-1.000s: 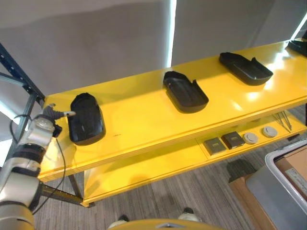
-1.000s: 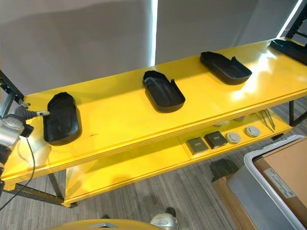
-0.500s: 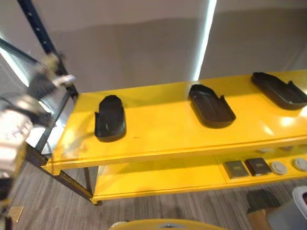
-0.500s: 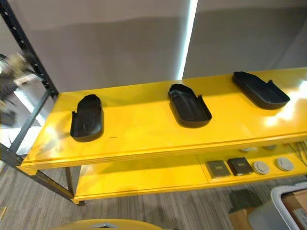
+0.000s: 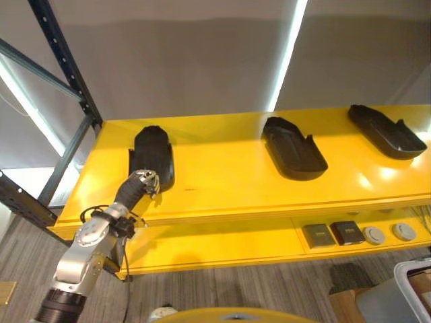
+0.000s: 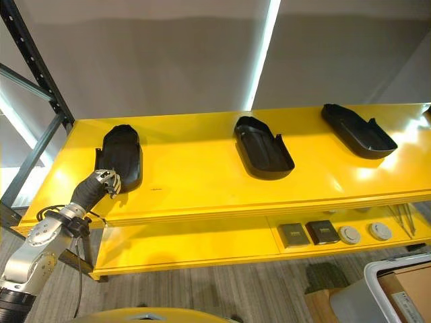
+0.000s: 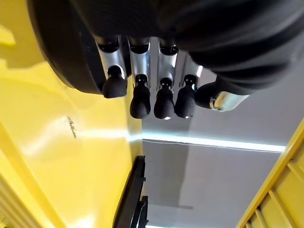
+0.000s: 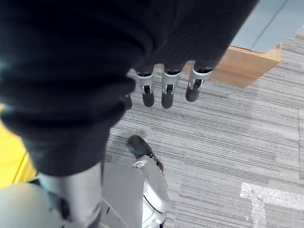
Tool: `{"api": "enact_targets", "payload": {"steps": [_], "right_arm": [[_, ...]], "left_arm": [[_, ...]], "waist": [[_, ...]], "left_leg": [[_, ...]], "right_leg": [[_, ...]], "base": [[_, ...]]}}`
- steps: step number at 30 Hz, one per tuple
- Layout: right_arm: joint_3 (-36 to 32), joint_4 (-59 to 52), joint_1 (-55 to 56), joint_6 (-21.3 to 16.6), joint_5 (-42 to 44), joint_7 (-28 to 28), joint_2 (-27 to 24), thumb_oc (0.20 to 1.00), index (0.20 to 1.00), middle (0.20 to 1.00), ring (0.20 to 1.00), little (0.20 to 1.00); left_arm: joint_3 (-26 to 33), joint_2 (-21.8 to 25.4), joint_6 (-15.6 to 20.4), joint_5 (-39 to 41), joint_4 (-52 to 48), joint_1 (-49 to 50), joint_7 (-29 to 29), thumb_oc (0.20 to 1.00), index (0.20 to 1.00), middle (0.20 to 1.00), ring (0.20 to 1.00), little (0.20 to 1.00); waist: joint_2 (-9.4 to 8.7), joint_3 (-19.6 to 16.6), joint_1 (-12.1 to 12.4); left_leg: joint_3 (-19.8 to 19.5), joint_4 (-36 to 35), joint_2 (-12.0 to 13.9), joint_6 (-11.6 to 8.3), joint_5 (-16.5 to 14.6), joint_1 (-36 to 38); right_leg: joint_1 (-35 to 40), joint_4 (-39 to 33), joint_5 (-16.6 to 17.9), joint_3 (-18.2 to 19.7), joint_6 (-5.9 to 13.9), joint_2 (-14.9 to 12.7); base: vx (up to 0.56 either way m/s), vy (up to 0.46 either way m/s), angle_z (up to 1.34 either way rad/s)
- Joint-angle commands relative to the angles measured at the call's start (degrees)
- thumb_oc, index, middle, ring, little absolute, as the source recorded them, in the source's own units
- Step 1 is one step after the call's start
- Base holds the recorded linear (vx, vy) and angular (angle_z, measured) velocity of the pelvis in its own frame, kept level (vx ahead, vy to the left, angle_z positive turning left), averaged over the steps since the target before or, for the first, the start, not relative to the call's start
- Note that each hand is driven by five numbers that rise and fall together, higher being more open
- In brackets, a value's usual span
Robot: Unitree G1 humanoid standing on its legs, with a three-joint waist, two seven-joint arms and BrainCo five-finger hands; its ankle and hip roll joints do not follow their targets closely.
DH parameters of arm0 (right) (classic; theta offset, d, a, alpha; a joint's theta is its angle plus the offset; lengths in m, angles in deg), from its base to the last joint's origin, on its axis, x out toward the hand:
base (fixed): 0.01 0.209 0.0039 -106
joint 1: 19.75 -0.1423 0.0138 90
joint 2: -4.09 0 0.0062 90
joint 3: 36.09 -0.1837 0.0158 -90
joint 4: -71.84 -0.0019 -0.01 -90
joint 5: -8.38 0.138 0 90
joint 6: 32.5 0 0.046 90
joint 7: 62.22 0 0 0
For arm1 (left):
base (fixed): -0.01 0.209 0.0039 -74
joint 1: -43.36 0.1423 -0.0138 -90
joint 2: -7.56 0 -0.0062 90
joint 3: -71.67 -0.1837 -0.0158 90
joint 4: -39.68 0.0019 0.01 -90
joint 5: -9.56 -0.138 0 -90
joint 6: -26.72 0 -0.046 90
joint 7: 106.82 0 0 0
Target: Move parts from the plastic box to the shelf.
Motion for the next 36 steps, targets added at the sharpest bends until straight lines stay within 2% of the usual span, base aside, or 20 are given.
{"api": "enact_targets", "payload": {"steps": [1, 17, 21, 36], "right_arm": [[2.0, 2.1, -2.4, -1.0, 1.0, -0.5, 0.4, 1.000, 1.000, 1.000, 1.000, 1.000], [1.4, 1.9, -2.0, -1.6, -0.4, -0.3, -0.1, 1.000, 1.000, 1.000, 1.000, 1.000], [1.3, 1.6, -1.6, -1.7, -0.5, 0.0, -0.2, 1.000, 1.000, 1.000, 1.000, 1.000], [1.9, -0.9, -0.6, -0.3, -2.7, 1.2, -1.0, 1.000, 1.000, 1.000, 1.000, 1.000]], "left_arm": [[-0.2, 2.1, 5.0, 0.6, -1.2, -4.2, 1.0, 0.200, 0.200, 0.200, 0.200, 0.200], [-5.5, 0.0, 3.0, -0.9, 5.1, -2.4, 5.2, 0.200, 0.200, 0.200, 0.200, 0.200], [-5.8, -0.6, 4.5, -2.2, 9.3, -1.4, 8.3, 0.200, 0.200, 0.200, 0.200, 0.200], [-4.2, -3.6, 8.0, -0.8, 18.6, -2.8, 13.0, 0.200, 0.200, 0.200, 0.200, 0.200]], "waist": [[-0.47, 1.7, 0.6], [-0.35, 2.1, -0.6], [-0.40, 2.2, -0.8], [-0.54, 2.3, -2.0]], "left_leg": [[3.1, 4.8, 2.9, 0.58, -3.8, -0.4], [3.4, 6.4, 2.7, 0.77, -4.9, -0.5], [3.3, 6.6, 2.7, 0.82, -5.1, -0.5], [3.9, 6.5, 2.7, 1.11, -4.0, -0.3]], "right_leg": [[0.7, 2.8, -2.9, 0.1, 1.89, -1.9], [0.2, 3.0, -2.8, 1.6, 2.21, -2.2], [0.2, 3.0, -2.9, 2.0, 2.19, -2.3], [-0.1, 3.1, -2.2, 2.5, 1.72, -2.4]], "base": [[0.02, 0.007, -0.07], [0.01, 0.002, -0.03], [0.00, 0.000, 0.00], [0.00, 0.000, -0.01]]}}
